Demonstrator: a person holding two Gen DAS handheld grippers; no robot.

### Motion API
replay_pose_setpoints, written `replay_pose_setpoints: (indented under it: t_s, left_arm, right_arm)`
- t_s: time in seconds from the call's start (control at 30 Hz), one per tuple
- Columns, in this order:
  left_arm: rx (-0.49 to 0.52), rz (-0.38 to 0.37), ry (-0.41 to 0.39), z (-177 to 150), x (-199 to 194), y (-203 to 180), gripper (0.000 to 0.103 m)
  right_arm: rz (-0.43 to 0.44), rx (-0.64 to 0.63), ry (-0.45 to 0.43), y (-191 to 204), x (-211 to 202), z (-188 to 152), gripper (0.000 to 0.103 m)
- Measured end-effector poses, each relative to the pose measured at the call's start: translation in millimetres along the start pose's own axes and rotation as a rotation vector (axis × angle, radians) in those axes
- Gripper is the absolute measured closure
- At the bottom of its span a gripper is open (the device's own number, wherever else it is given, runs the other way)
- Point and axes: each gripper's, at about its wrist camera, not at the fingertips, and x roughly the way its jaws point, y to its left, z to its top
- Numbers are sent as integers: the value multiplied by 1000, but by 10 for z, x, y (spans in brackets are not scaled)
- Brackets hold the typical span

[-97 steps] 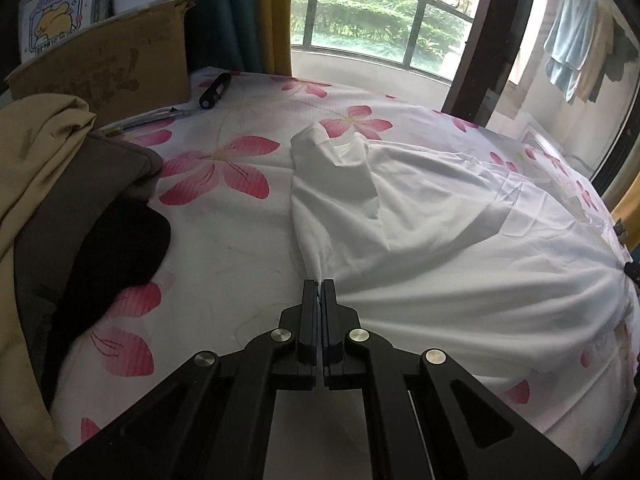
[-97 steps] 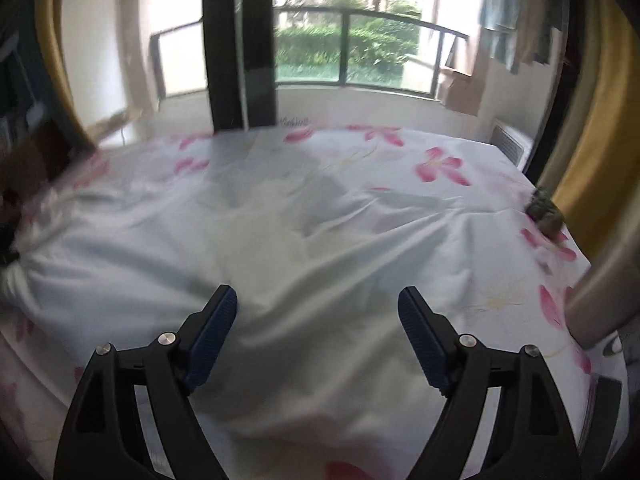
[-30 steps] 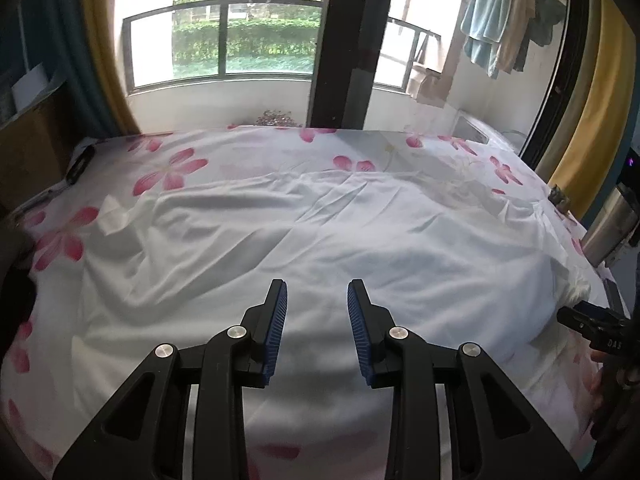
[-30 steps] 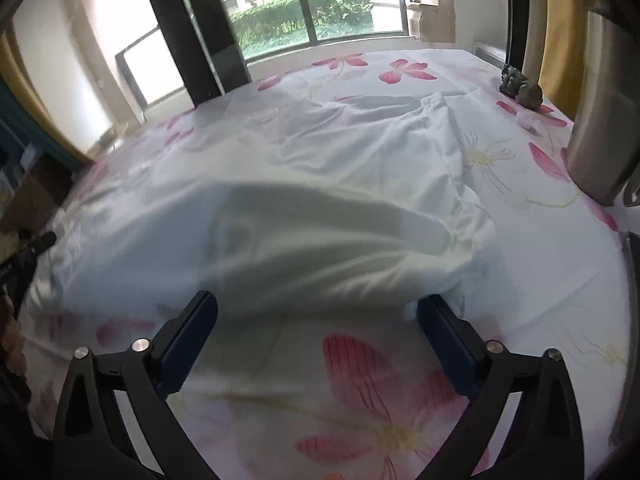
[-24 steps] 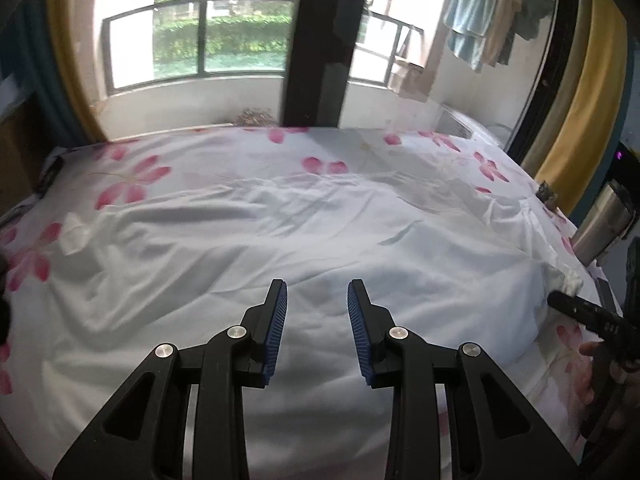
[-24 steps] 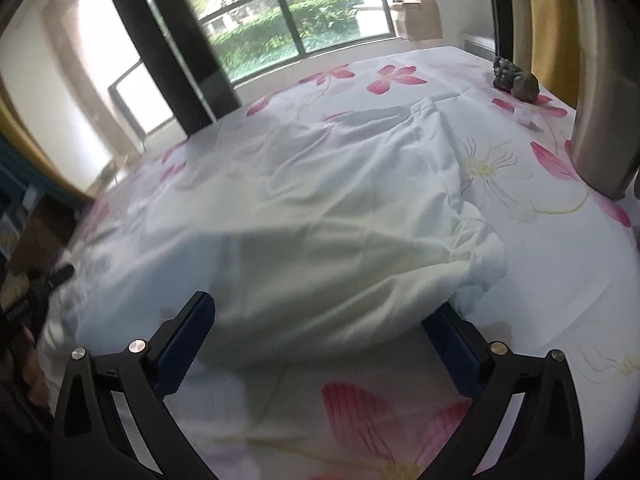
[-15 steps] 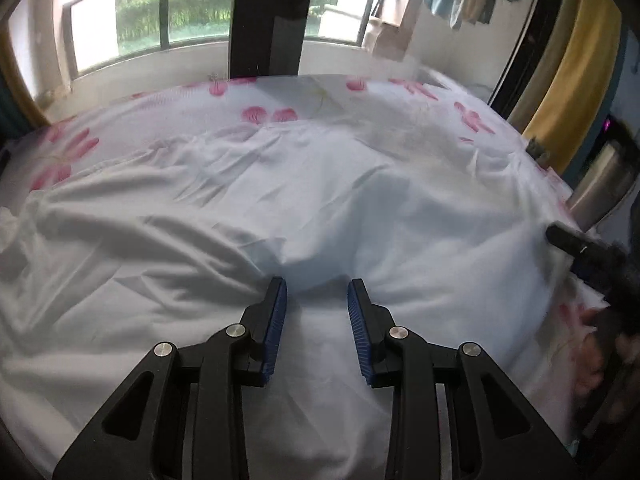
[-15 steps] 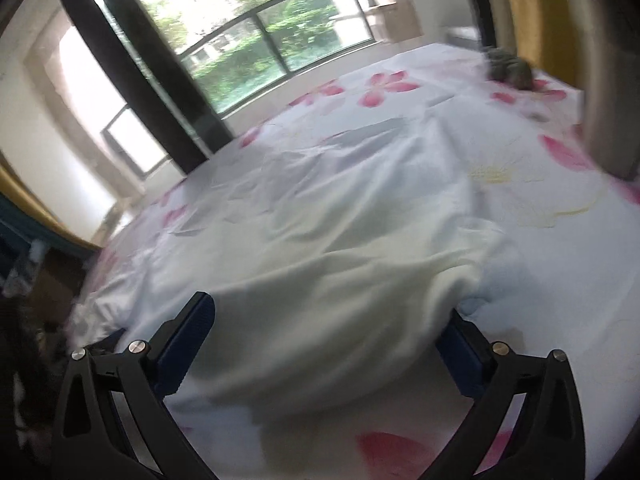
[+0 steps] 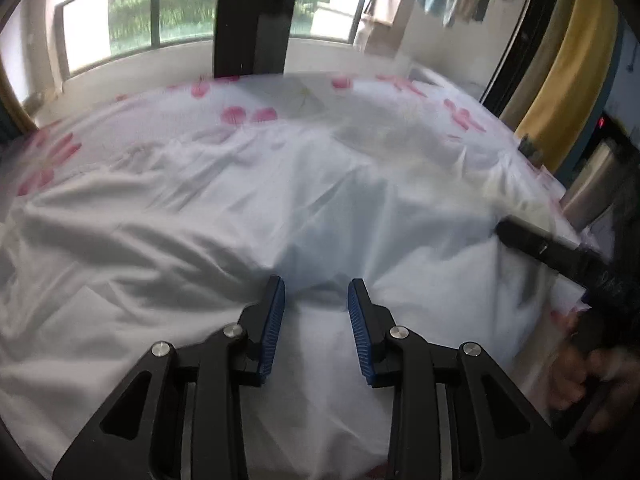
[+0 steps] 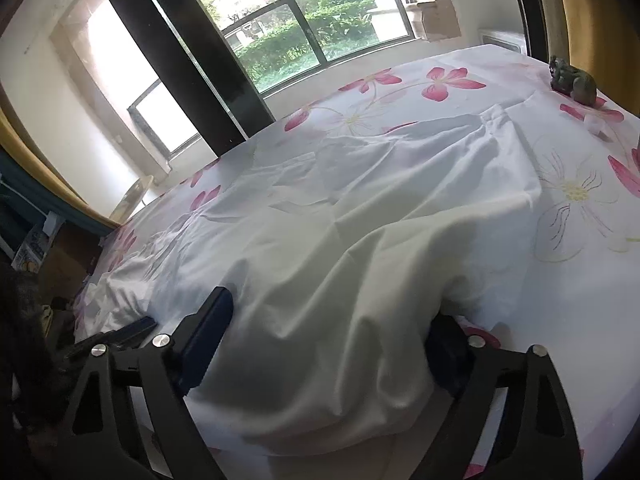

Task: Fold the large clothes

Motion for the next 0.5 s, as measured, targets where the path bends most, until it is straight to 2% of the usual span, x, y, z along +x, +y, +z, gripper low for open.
replay_pose_setpoints:
  t_s: [0.07,0.27,0.37,0.5]
  left_arm:
    - [33,35,-6,-13,13,-73,69]
    - [28,61,-23,-34,12,-72,69]
    - [31,61,-19,-21,20,-61,69]
    - [35,66,-16,-4,42,-66,69]
  right_arm:
    - [26,-2,17,17,30,-3,42]
    - [66,-13,13,30,51,-2,74]
    - [77,-48,7,118,0,18,82]
    - [83,-94,-19,280,-99,67,84]
